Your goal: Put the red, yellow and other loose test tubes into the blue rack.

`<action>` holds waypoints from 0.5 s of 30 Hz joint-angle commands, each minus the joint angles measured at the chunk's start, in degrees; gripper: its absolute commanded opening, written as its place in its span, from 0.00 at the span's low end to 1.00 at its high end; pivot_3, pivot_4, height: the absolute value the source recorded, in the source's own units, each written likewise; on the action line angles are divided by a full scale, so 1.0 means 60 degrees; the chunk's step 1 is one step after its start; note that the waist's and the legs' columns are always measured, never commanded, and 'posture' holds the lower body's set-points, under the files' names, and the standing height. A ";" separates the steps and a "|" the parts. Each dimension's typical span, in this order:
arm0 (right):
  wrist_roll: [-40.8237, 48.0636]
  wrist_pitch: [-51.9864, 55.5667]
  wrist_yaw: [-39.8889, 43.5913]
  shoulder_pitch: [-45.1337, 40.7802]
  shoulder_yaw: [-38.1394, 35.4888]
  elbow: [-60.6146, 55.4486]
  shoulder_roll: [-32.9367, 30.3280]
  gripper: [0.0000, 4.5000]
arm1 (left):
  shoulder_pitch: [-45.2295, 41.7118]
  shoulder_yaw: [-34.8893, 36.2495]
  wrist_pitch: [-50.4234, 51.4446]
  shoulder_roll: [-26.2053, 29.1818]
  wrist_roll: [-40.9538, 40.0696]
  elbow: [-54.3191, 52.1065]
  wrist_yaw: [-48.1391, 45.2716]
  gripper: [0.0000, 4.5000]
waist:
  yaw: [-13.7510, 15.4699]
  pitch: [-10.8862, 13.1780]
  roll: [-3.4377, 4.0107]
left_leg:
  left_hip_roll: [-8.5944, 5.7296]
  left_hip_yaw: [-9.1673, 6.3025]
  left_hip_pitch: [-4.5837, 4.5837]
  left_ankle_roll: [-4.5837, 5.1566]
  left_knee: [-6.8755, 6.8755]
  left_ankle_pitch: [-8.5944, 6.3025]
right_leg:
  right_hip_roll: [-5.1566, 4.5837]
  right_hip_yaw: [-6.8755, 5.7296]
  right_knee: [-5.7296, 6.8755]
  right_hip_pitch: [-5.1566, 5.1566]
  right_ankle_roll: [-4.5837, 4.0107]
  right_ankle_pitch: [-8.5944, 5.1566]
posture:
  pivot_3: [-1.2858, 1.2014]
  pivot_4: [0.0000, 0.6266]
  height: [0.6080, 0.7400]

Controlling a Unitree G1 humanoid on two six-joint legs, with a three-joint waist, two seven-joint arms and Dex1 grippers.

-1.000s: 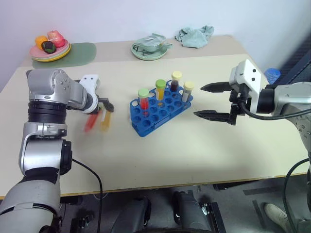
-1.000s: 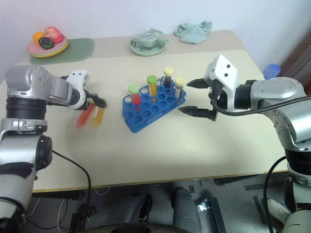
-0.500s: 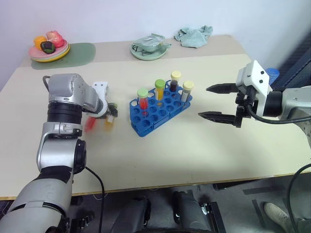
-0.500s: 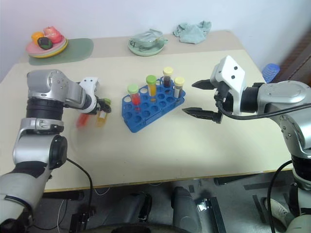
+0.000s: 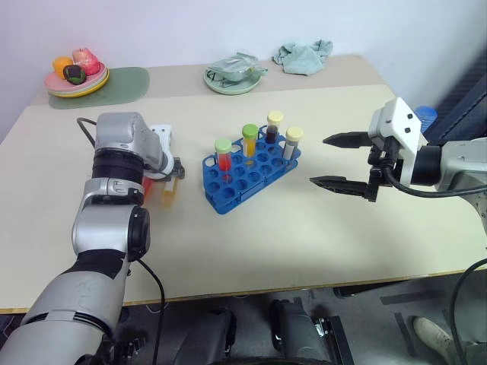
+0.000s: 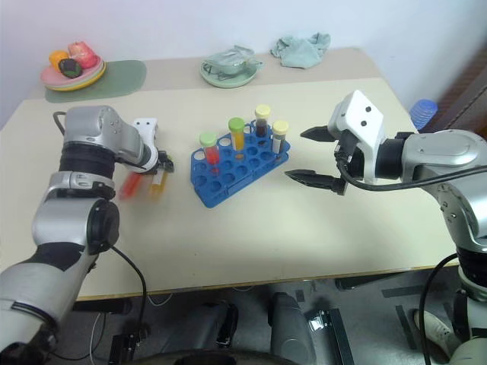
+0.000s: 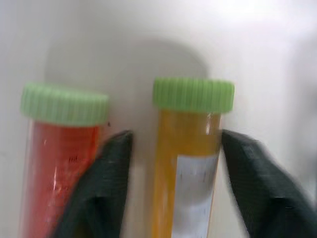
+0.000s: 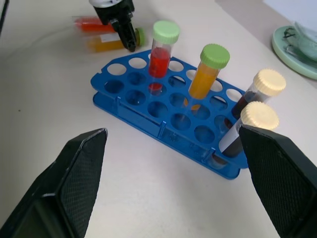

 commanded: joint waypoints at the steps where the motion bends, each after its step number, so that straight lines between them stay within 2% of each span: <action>1: 0.0199 0.0095 -0.0111 0.0051 -0.0490 -0.0423 -0.0222 0.97 | -0.0453 -0.0140 -0.0287 -0.0008 0.0269 0.0341 -0.0310 0.33 | -0.0002 0.0000 0.0000 | 0.0000 0.0000 0.0000 0.0000 0.0000 0.0000 | 0.0000 0.0000 0.0000 0.0000 0.0000 0.0000 | 0.52 0.24 1.00; 4: 0.0244 0.0147 -0.0157 0.0146 -0.0584 -0.0497 -0.0240 0.97 | -0.0514 -0.0244 -0.0316 -0.0066 0.0362 0.0523 -0.0530 0.33 | -0.0010 0.0000 0.0000 | 0.0000 0.0001 0.0000 0.0001 0.0000 0.0000 | 0.0000 0.0001 0.0001 0.0000 0.0000 0.0000 | 0.52 0.24 1.00; 7: 0.0265 0.0156 -0.0183 0.0202 -0.0617 -0.0526 -0.0246 0.97 | -0.0492 -0.0202 -0.0230 -0.0148 0.0444 0.0482 -0.0605 0.20 | -0.0003 -0.0001 0.0000 | 0.0000 0.0002 0.0002 0.0000 0.0000 0.0000 | 0.0000 0.0002 0.0003 0.0000 0.0000 0.0000 | 0.52 0.24 1.00; 10: 0.0274 0.0188 -0.0199 0.0189 -0.0633 -0.0521 -0.0261 0.97 | -0.0413 -0.0014 0.0254 0.0006 0.0354 -0.0068 -0.0753 0.19 | -0.0004 0.0000 -0.0001 | 0.0000 0.0003 0.0001 0.0001 0.0001 -0.0001 | -0.0001 0.0003 0.0003 0.0001 0.0000 0.0000 | 0.52 0.24 1.00; 13: 0.0310 0.0231 -0.0260 0.0240 -0.0713 -0.0530 -0.0250 0.97 | 0.0173 -0.0235 0.1079 0.0543 -0.0306 -0.2159 -0.1662 0.19 | -0.0027 0.0001 -0.0004 | 0.0000 0.0003 -0.0004 0.0002 0.0001 -0.0001 | -0.0001 0.0003 0.0003 -0.0004 0.0000 0.0000 | 0.52 0.24 1.00; 15: 0.0388 0.0302 -0.0320 0.0358 -0.0846 -0.0614 -0.0227 0.97 | 0.0977 0.0129 0.1436 0.1000 -0.1083 -0.4442 -0.2390 0.19 | -0.0081 0.0001 -0.0004 | 0.0002 0.0007 -0.0007 0.0002 -0.0004 -0.0001 | 0.0001 0.0011 0.0004 -0.0013 0.0000 0.0000 | 0.52 0.24 1.00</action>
